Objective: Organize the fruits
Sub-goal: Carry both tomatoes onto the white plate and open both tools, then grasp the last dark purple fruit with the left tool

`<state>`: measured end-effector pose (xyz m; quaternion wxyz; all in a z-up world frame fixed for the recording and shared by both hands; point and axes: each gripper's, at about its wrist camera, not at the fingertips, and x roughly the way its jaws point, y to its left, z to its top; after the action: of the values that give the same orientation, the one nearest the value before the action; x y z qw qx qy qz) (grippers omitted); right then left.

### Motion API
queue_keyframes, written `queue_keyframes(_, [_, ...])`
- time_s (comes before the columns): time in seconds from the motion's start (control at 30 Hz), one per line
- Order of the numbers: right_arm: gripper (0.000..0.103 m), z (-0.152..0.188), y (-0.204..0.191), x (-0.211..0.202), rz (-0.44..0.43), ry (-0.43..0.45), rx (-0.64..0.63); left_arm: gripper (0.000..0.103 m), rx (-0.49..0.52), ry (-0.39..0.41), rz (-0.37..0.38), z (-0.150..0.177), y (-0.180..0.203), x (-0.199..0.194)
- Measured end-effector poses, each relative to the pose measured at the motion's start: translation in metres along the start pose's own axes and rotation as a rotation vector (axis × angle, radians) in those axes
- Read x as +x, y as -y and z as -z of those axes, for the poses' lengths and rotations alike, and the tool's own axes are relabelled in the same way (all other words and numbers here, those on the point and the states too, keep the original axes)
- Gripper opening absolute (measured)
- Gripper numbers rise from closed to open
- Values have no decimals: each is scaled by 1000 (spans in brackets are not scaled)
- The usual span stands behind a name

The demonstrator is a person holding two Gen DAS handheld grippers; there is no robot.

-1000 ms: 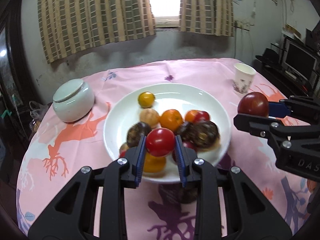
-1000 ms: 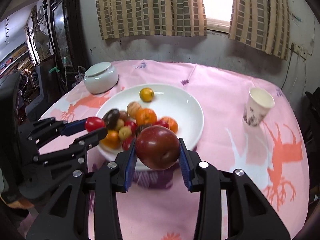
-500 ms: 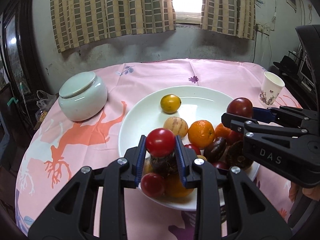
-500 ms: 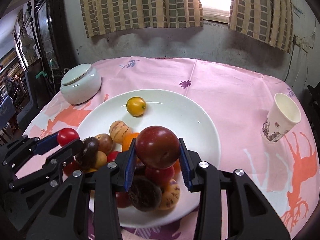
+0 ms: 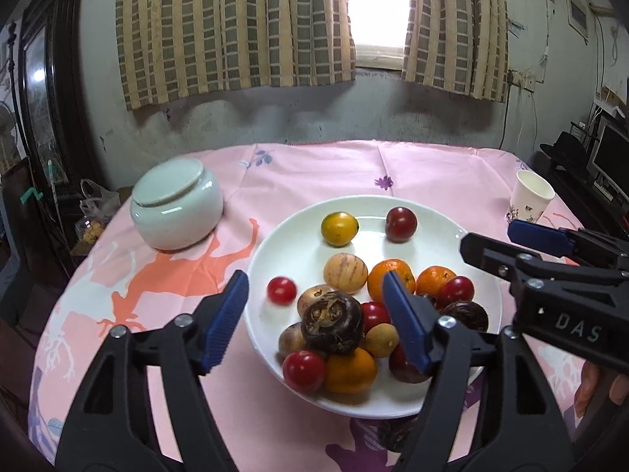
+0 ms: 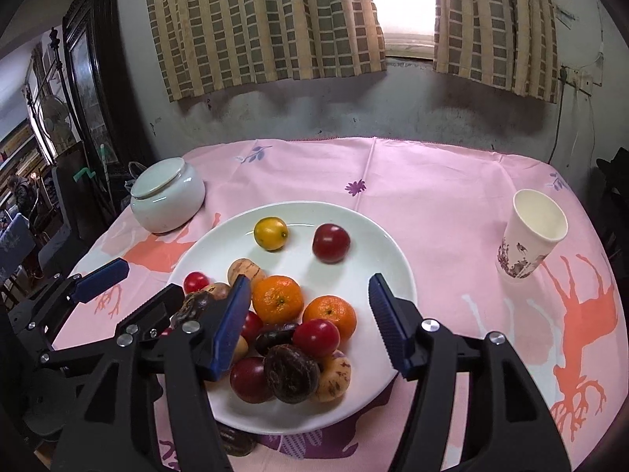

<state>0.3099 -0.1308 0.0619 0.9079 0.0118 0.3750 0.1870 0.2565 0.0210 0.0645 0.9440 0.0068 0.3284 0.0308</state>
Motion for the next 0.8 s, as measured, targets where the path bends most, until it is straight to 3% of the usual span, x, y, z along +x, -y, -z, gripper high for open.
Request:
queue_keyframes(0.33, [63, 32, 5, -52, -29, 22, 24, 79, -6, 21, 29, 15, 1, -47])
queue_keyframes(0.5, [63, 63, -3, -72, -29, 28, -28, 81, 13, 15, 6, 40, 1, -60])
queue_keyframes(0.8, [63, 107, -9, -76, -30, -17, -103, 82, 87, -72, 44, 94, 8, -45])
